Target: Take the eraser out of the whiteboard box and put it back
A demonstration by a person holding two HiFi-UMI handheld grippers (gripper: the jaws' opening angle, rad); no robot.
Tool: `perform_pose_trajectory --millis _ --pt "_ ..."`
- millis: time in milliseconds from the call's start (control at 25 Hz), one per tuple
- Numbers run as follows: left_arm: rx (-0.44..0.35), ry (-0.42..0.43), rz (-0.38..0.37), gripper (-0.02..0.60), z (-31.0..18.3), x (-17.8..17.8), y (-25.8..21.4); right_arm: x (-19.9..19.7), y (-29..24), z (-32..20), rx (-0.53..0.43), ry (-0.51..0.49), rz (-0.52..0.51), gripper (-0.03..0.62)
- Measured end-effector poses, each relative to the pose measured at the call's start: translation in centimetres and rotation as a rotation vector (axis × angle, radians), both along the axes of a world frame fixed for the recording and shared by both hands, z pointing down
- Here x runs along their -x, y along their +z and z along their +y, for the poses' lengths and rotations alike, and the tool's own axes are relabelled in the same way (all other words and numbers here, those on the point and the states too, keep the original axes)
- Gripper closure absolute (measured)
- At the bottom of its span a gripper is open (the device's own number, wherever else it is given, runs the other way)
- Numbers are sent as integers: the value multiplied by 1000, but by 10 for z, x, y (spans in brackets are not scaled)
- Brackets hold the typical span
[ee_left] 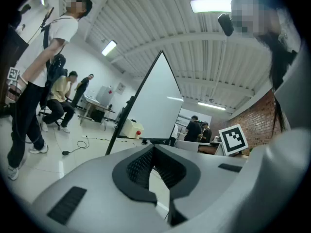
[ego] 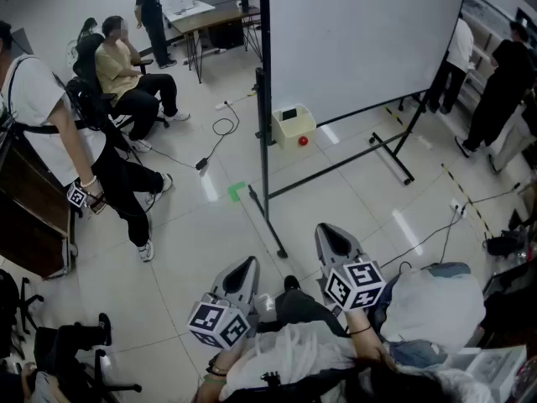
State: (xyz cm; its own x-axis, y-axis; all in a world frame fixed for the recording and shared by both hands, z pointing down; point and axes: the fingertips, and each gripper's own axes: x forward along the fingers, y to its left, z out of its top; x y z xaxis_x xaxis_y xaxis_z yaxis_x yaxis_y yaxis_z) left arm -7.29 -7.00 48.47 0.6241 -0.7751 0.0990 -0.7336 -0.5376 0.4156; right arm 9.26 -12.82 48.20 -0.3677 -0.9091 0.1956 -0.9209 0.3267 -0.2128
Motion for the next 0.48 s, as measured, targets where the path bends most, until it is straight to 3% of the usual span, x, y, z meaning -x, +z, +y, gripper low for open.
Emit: perform_pose_trajectory --millis 280,400,480 --pt "1 -90 15 594 -72 3 -10 -23 -22 -102 -42 4 7 526" --pt "-11 -121 16 593 -99 -3 -20 -29 -34 -162 -60 -15 26 473" --pt "-19 -143 11 593 -112 -7 -25 -33 -41 -205 -75 -18 45 401"
